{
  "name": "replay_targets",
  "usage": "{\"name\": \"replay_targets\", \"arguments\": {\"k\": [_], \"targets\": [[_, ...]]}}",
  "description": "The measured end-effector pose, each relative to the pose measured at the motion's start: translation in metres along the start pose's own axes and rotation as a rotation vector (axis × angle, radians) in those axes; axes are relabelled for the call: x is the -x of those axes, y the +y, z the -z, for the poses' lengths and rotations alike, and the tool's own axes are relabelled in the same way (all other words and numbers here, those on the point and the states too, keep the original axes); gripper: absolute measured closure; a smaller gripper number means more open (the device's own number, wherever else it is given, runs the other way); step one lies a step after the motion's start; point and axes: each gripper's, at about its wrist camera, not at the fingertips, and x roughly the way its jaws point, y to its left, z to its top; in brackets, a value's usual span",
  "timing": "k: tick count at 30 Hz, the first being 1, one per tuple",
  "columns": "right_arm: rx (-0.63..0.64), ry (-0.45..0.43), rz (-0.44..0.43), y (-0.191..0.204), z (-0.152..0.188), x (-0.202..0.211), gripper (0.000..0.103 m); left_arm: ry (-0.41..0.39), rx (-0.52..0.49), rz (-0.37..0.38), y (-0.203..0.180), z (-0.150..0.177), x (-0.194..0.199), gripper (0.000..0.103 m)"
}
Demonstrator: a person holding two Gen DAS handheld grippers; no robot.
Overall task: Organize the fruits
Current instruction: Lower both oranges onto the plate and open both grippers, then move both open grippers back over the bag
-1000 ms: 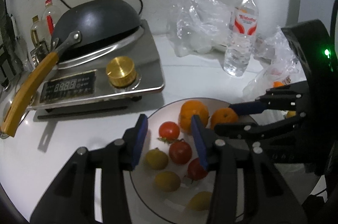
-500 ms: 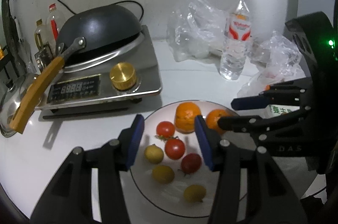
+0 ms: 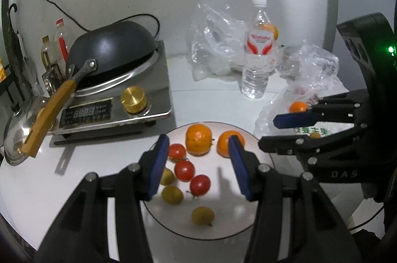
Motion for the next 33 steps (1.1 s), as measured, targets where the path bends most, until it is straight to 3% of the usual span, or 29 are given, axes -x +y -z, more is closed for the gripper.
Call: {"name": "replay_targets", "arguments": {"k": [33], "targets": [[-0.076, -0.065, 0.047, -0.043, 0.051, 0.072, 0.061, -0.012, -0.109, 0.052, -0.084, -0.007, 0.029, 0.052]]}}
